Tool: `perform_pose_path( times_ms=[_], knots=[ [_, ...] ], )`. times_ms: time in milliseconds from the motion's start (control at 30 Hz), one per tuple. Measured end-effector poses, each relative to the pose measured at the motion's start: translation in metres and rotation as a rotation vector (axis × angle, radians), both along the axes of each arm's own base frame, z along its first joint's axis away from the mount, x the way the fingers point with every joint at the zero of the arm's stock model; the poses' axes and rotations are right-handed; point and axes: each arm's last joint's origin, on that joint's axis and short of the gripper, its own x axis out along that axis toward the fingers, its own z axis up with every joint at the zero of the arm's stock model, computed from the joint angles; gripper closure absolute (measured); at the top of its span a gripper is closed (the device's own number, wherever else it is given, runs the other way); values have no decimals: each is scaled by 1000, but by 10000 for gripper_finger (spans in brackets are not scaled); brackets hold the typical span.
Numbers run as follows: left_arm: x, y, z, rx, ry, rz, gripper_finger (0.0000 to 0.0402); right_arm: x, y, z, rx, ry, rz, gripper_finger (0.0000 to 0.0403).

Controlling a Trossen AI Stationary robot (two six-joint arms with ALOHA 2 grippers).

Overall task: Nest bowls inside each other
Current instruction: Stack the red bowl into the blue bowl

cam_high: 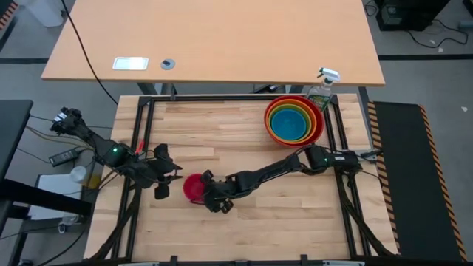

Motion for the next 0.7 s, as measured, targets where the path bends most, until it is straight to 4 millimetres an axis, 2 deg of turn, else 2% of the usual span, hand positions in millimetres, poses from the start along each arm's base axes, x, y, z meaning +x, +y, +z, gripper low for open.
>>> perform_pose_path(
  times_ms=[133, 267, 367, 533, 633, 700],
  knots=[
    [0, 0, 1, -7, -7, 3, 260, -1, -2, -3, -50, 10, -40, 328],
    [0, 0, 1, -7, -9, 4, 260, -7, -7, 4, -131, 39, -123, 385],
    [0, 0, 1, -6, -10, 5, 260, -18, -19, 17, -222, 99, -264, 379],
    [1, 1, 1, 14, -23, 25, 260, -49, -55, 47, -277, 228, -545, 375],
    [0, 0, 2, 27, -37, 31, 260, -74, -67, 68, -356, 212, -659, 386],
    [0, -2, 2, 24, -49, 25, 260, -91, -75, 82, -348, 190, -711, 386]
  ],
)
